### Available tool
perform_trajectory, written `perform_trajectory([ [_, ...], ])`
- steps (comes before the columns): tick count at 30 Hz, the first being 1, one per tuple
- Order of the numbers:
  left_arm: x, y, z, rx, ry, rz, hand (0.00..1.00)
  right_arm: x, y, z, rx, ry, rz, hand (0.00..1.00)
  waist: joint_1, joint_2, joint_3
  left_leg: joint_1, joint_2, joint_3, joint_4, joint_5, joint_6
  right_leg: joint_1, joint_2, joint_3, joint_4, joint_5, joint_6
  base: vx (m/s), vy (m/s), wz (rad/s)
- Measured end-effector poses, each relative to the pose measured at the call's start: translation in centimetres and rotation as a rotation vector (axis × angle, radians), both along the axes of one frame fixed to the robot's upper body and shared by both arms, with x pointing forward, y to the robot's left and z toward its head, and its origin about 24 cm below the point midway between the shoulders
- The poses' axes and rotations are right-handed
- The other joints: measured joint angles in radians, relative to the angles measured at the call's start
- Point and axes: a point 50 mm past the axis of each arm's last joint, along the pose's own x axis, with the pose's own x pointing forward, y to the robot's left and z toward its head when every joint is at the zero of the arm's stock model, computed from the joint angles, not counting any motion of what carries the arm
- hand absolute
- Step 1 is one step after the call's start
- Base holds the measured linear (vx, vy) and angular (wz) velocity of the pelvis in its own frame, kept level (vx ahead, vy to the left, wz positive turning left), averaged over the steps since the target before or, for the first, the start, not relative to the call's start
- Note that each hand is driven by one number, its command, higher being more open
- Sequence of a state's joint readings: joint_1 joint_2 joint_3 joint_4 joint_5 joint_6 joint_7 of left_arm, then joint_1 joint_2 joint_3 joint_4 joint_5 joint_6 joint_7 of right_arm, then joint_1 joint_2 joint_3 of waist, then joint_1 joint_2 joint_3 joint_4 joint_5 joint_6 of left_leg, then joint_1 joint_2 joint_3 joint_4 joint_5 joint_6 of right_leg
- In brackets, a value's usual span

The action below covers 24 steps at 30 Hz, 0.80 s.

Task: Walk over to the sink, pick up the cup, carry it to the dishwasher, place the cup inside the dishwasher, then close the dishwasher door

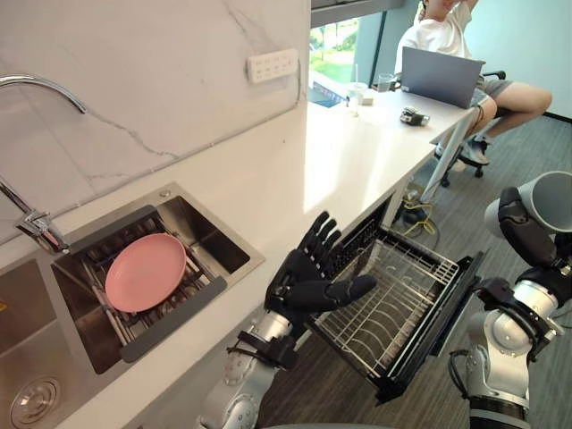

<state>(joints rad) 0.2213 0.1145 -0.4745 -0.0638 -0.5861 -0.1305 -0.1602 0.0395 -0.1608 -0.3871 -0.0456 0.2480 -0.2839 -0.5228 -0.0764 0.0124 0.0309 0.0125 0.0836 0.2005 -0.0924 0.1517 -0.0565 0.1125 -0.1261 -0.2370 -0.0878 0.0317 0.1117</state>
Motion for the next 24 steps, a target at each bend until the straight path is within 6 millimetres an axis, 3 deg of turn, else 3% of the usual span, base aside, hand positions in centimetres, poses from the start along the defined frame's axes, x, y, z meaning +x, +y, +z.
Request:
perform_trajectory([
  [3, -0.9, 0.6, -2.4, 0.091, 0.090, 0.000, 1.00, 0.0, 0.6, -2.1, 0.078, 0.055, 0.073, 0.00, 0.007, -0.001, 0.001, -0.007, 0.000, -0.007, 0.000, 0.000, -0.001, 0.000, -0.001, -0.012, 0.000, -0.002, 0.000, -0.01, -0.014, 0.11],
  [8, -2.4, 1.1, -4.4, 0.169, 0.159, -0.011, 1.00, -0.1, 2.5, -5.9, 0.164, 0.185, 0.148, 0.00, 0.016, -0.003, 0.002, -0.018, -0.004, -0.024, 0.000, 0.001, -0.001, 0.000, -0.006, -0.032, 0.003, -0.002, -0.004, 0.00, -0.006, 0.11],
  [14, -3.6, 2.7, -7.3, 0.453, 0.196, -0.039, 1.00, -0.5, 3.3, -9.2, 0.219, 0.316, 0.188, 0.00, 0.030, -0.003, 0.030, -0.016, -0.013, -0.057, -0.001, 0.003, 0.002, 0.023, -0.013, -0.070, 0.005, -0.018, 0.011, -0.02, -0.007, 0.18],
  [18, -5.2, 5.8, -10.3, 0.614, 0.337, 0.028, 1.00, -0.8, 4.6, -11.5, 0.257, 0.414, 0.247, 0.00, 0.036, 0.000, 0.051, -0.012, -0.019, -0.074, -0.001, 0.000, 0.000, 0.039, -0.019, -0.098, 0.006, -0.028, 0.016, 0.00, -0.007, 0.14],
  [24, -8.6, 10.4, -13.7, 0.799, 0.581, 0.205, 1.00, -1.3, 5.1, -13.2, 0.270, 0.498, 0.267, 0.00, 0.055, 0.001, 0.080, -0.012, -0.031, -0.092, -0.001, -0.004, 0.004, 0.054, -0.028, -0.122, 0.006, -0.030, 0.019, 0.03, -0.015, 0.11],
])
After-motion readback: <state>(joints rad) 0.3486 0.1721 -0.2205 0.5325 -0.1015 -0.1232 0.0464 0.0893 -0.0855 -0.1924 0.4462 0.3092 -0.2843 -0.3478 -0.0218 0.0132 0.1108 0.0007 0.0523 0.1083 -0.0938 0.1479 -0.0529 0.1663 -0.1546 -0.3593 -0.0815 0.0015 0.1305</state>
